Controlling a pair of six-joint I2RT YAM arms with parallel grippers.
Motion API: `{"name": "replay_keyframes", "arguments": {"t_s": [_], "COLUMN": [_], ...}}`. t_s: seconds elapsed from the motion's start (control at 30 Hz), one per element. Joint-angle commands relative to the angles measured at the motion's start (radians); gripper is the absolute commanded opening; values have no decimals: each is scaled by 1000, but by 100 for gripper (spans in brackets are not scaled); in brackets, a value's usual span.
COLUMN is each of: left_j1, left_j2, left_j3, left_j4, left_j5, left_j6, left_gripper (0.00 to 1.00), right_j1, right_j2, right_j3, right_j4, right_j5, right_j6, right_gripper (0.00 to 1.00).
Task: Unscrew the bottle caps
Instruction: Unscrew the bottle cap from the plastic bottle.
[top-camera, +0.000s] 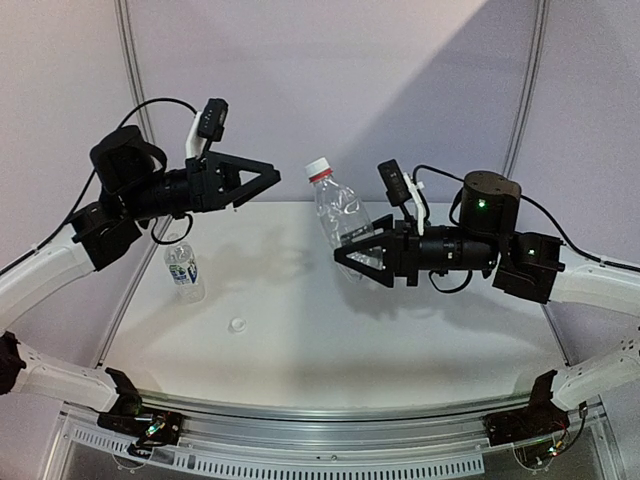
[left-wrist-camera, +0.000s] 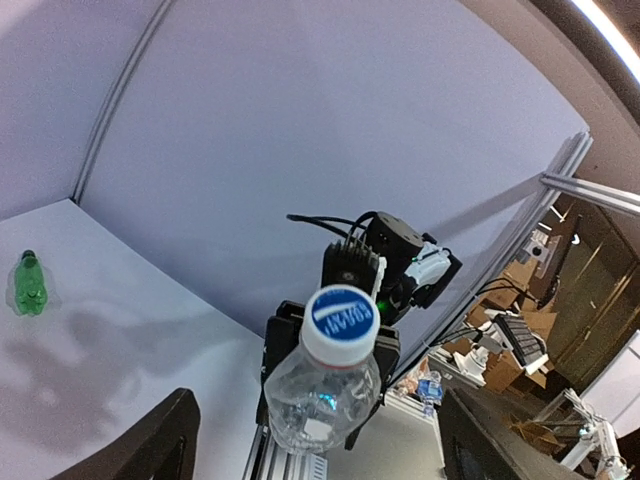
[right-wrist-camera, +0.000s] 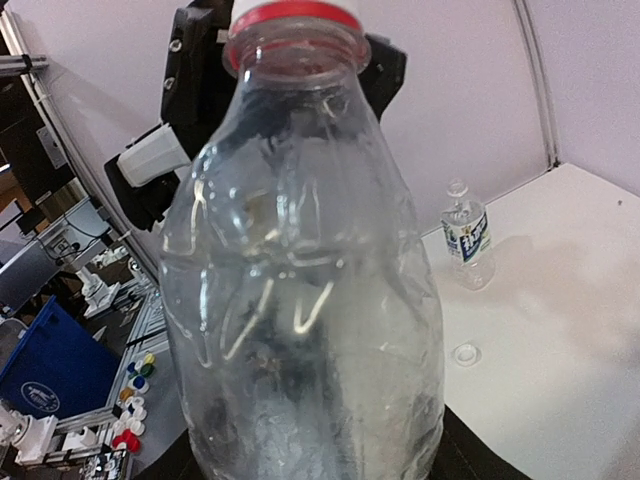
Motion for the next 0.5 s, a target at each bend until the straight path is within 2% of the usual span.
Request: {"name": "replay_keyframes", "arguments": {"t_s": [0.0, 0.33, 0.47], "left_j1": [-2, -25, -35], "left_j2": [66, 135, 136], "left_j3": [51, 104, 104], "left_j4": [67, 61, 51], "left_j5": [76, 85, 94], "left_j6": [0, 22, 35], "left_gripper": [82, 71, 70], "right_j1": [-4, -5, -4], "right_j2": [37, 82, 94], "right_j3": [29, 56, 71], "right_j4": [15, 4, -7], "right_j5": [-111, -130, -126], "right_j6": [5, -19, -22], "right_gripper": [0, 0, 0]}}
